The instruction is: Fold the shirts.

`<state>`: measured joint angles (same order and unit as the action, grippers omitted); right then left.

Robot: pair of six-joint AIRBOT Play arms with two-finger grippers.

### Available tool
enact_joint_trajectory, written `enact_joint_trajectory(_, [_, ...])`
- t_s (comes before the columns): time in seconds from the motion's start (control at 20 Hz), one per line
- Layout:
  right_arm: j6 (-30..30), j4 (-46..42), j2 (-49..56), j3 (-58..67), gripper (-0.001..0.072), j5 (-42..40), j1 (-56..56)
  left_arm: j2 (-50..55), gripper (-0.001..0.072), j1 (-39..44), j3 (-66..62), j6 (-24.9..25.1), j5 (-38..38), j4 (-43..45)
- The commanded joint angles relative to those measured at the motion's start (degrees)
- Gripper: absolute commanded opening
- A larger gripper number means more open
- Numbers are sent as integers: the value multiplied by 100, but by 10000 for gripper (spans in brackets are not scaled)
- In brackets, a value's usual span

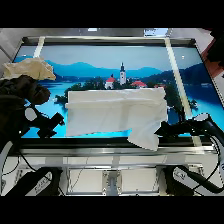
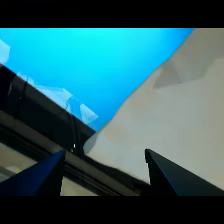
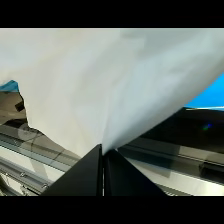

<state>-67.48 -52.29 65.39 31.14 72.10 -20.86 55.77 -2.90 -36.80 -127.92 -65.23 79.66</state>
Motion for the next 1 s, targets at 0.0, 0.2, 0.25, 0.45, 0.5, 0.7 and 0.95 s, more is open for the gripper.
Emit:
enact_joint_trajectory(0.0, [138, 7, -15, 7, 29, 15, 2, -2, 531, -286, 308, 660, -479, -553])
enact_joint_trajectory(0.2, [140, 13, -17, 7, 29, 31, 2, -2, 531, -282, 831, 1235, 149, -1373])
enact_joint_trajectory(0.25, [142, 15, -15, 7, 29, 39, 2, -2, 531, -282, 846, 1233, 264, -1373])
enact_joint_trajectory(0.45, [142, 26, -15, 7, 29, 42, 2, 4, 475, -282, 846, 1239, 726, -1438])
enact_joint_trajectory(0.5, [142, 26, -15, 7, 29, 44, 2, 33, 472, -282, 846, 1241, 752, -1449])
enact_joint_trajectory(0.7, [140, 44, -15, 7, 29, 44, 2, 214, 472, -282, 846, 1244, 752, -1464])
enact_joint_trajectory(0.95, [144, 92, -15, 7, 29, 37, 2, 221, 471, -282, 848, 1241, 881, -1471])
